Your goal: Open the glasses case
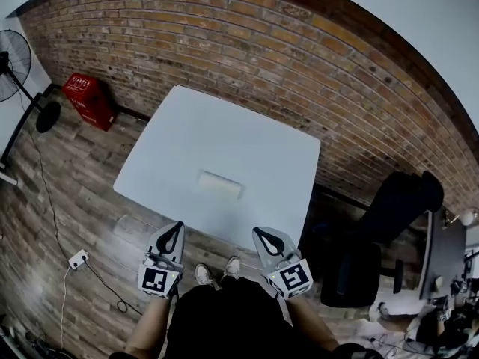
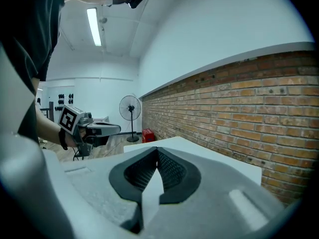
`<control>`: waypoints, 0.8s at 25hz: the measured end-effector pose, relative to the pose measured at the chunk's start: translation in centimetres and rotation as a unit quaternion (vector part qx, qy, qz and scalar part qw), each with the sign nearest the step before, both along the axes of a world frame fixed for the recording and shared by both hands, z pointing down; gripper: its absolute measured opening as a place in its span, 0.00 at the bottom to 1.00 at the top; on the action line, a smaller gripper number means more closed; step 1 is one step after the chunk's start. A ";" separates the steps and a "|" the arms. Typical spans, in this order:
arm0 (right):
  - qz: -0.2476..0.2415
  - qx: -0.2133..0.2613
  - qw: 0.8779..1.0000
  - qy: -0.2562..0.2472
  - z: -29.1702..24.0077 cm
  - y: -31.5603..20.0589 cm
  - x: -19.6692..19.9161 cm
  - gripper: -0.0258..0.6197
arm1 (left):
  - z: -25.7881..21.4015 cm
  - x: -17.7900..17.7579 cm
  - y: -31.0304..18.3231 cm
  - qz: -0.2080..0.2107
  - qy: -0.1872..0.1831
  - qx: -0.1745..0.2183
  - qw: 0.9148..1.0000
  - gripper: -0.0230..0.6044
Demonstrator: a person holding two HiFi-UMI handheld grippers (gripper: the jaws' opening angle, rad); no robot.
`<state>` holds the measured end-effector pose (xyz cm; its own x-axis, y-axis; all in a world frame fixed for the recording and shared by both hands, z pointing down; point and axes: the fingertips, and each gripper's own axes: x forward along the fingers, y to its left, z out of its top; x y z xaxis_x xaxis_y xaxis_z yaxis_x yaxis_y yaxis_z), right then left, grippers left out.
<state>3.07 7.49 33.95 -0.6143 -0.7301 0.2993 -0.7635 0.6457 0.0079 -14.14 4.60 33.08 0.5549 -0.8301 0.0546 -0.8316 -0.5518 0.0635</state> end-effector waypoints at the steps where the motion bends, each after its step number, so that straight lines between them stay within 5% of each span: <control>1: -0.002 0.001 1.000 0.000 0.1 -0.5 0.3 0.05 | -0.1 0.1 -0.3 0.000 -0.005 0.001 1.000 0.04; 20: -0.071 -0.038 0.996 0.034 7.8 -6.3 0.1 0.07 | 4.4 1.8 -5.5 -0.005 -0.037 -0.052 0.998 0.04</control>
<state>3.22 1.24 41.73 -0.6867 -0.6109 0.3941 -0.6635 0.7481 0.0037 -12.31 -0.89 37.52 0.5377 -0.8236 0.1806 -0.8417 -0.5369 0.0578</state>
